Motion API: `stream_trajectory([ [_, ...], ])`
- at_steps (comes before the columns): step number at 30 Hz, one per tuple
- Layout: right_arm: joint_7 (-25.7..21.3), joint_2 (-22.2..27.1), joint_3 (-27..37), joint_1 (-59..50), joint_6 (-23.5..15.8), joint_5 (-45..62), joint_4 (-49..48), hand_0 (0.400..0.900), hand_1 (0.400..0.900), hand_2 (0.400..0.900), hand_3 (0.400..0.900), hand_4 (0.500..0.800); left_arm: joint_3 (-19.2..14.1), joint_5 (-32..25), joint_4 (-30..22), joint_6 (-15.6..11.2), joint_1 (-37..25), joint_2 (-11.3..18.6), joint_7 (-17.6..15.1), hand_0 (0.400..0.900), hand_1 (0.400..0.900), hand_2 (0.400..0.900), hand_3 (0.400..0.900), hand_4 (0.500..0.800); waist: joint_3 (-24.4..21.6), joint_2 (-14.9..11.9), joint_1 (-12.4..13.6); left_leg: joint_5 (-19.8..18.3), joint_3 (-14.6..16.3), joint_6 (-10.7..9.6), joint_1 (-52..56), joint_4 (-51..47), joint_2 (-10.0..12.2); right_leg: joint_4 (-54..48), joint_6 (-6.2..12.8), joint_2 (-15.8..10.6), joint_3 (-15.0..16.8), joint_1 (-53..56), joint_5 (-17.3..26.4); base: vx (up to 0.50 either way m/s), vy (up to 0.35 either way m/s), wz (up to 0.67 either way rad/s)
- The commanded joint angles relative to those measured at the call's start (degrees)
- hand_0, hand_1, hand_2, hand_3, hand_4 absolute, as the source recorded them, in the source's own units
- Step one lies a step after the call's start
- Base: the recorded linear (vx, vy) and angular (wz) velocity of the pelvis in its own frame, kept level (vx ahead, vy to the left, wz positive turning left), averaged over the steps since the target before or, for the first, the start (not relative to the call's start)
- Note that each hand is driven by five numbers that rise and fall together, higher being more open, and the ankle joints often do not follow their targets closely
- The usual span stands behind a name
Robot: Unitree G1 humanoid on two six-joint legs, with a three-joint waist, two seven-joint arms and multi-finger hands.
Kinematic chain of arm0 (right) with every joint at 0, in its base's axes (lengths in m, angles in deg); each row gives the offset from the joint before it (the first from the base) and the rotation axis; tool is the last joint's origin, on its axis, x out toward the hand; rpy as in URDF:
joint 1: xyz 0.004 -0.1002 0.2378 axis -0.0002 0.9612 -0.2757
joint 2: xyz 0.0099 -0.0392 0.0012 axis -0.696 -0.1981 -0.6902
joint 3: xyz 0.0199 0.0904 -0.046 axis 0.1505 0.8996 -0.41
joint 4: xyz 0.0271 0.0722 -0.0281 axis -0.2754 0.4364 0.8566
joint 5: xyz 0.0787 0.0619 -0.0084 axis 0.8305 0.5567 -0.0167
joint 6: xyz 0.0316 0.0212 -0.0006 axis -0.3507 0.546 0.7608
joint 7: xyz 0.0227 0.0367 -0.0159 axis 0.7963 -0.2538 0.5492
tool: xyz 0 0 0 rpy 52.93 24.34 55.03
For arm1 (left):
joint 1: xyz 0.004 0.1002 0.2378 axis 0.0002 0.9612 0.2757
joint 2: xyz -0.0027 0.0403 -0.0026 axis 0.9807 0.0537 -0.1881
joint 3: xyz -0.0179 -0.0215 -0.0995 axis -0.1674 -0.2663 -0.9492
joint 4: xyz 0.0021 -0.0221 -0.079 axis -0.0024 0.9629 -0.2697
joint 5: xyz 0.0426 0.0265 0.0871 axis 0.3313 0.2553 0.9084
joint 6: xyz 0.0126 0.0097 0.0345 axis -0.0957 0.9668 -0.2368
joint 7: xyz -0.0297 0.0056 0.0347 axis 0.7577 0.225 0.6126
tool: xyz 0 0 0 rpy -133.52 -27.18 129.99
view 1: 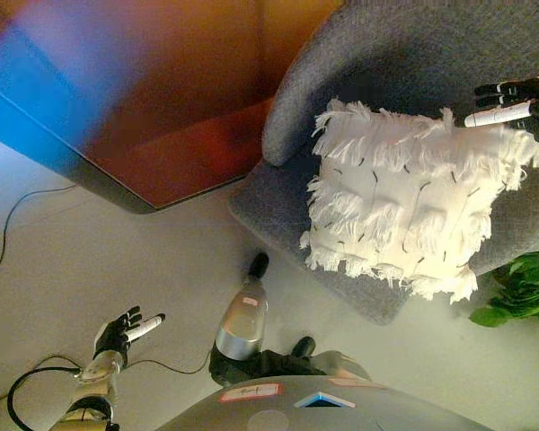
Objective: Pick up the pillow and put it on the sofa.
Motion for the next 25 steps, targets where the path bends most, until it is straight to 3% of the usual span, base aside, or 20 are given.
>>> stream_trajectory([
  [1, -2.12, 4.35, -0.48, -2.44, -1.15, 1.91, -2.56, 0.9, 0.9, 0.9, 0.9, 0.8, 3.88, 1.73, -0.89, -1.47, 5.48, 5.2, -0.47, 0.9, 0.9, 0.9, 0.9, 0.8, -8.04, -1.22, 0.65, 1.47, -2.02, -3.4, -1.63, -2.34, 2.64, 7.62, -2.88, -1.54, 2.13, -5.0, 0.99, -0.03, 0.004, -0.1],
  [12, -5.01, 5.67, 2.76, 2.74, -2.22, 2.28, -3.94, 0.9, 0.9, 0.9, 0.9, 0.8, 5.12, 0.9, -0.44, -1.76, 3.05, 3.79, -1.25, 0.9, 0.9, 0.9, 0.9, 0.8, -8.86, -3.29, -2.41, -0.8, 1.46, -2.88, 0.0, -1.93, 3.37, 4.69, -2.53, -1.79, 4.18, -4.26, 2.75, -0.12, 0.018, -0.18],
  [18, -5.11, 5.57, 7.07, 9.65, -4.2, 9.4, -8.98, 0.9, 0.9, 0.9, 0.9, 0.8, 5.16, -0.67, -0.32, -1.28, 1.53, 2.12, -2.48, 0.9, 0.9, 0.9, 0.9, 0.8, -10.24, -4.59, -5.2, -1.81, 4.09, -2.56, 1.76, -2.24, 4.23, 2.93, -1.75, -2.27, 5.86, -4.08, 4.09, -0.12, 0.056, -0.22],
  [22, -9.63, 0.85, 15.24, 24.69, -5.21, 14.45, -21.14, 0.9, 0.9, 0.9, 0.9, 0.8, 3.9, -2.92, -0.36, -0.07, -0.69, 0.16, -3.97, 0.9, 0.9, 0.9, 0.9, 0.8, -11.77, -5.49, -9.13, -1.97, 7.2, -2.13, 4.85, -5.14, 4.68, 1.32, -0.85, -2.39, 8.01, -4.61, 5.89, -0.13, 0.07, -0.23],
  [25, -15.86, -6.12, 20.32, 34.86, -6.27, 16.3, -29.78, 0.9, 0.9, 0.9, 0.9, 0.8, 3.41, -3.95, 0.06, 0.61, -2.1, -1.36, -5.5, 0.9, 0.9, 0.9, 0.9, 0.8, -12.59, -5.64, -11.88, -2.01, 9.2, -1.85, 6.93, -7.53, 4.97, 0.85, -0.57, -2.24, 9.38, -5.34, 6.65, -0.1, 0.045, -0.21],
])
